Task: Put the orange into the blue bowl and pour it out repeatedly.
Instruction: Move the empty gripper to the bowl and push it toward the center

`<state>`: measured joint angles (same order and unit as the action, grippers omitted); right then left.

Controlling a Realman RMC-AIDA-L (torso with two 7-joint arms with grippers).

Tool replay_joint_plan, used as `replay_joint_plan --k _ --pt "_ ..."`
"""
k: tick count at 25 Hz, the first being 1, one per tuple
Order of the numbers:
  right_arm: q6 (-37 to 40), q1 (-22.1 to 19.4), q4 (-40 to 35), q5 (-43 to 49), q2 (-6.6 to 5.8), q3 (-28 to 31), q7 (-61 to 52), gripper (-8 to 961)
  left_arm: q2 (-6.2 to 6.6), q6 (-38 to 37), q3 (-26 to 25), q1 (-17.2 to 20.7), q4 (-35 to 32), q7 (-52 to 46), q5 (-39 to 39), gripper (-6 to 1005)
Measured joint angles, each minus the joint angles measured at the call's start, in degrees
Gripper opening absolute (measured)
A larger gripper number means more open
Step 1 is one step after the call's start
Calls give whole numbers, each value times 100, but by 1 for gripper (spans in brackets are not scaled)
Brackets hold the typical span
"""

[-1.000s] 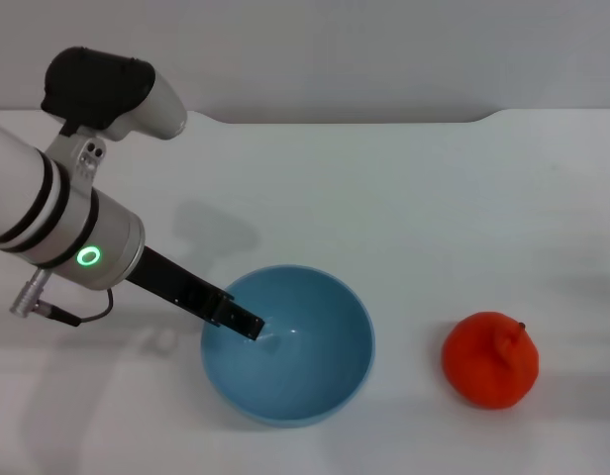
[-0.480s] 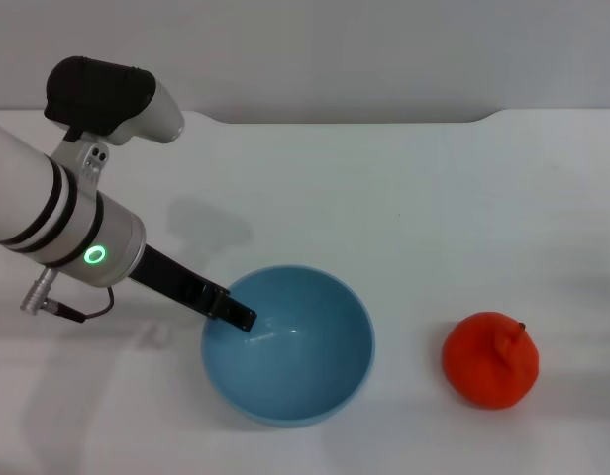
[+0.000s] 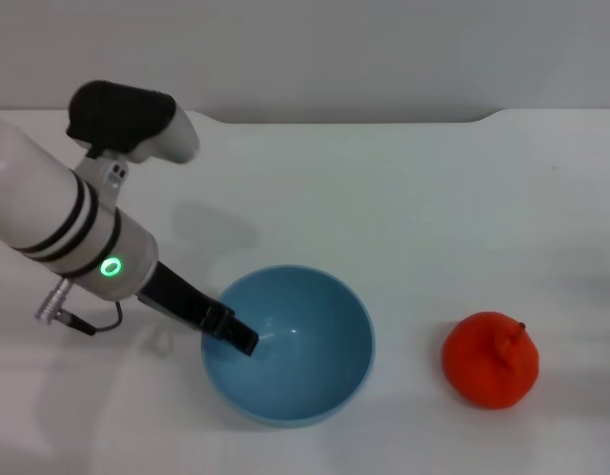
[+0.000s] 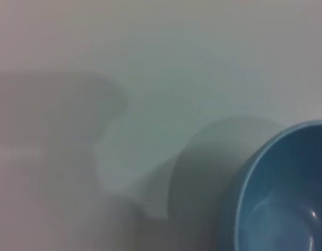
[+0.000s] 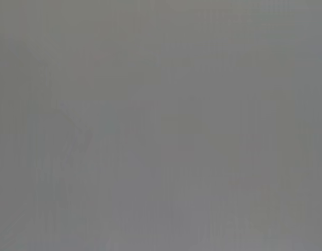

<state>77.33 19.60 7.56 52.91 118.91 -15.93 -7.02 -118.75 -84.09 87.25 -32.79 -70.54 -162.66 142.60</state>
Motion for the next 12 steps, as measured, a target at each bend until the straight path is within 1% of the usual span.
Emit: replay_joint_plan --k 2,6,12 --pt "0 3 0 0 0 2 0 500 -3 49 151 -44 84 0 10 799" --pt "0 8 0 0 0 7 0 500 -1 52 195 -57 74 33 -4 800" --pt "-36 11 0 0 3 -23 0 500 8 94 96 -91 82 63 -25 609"
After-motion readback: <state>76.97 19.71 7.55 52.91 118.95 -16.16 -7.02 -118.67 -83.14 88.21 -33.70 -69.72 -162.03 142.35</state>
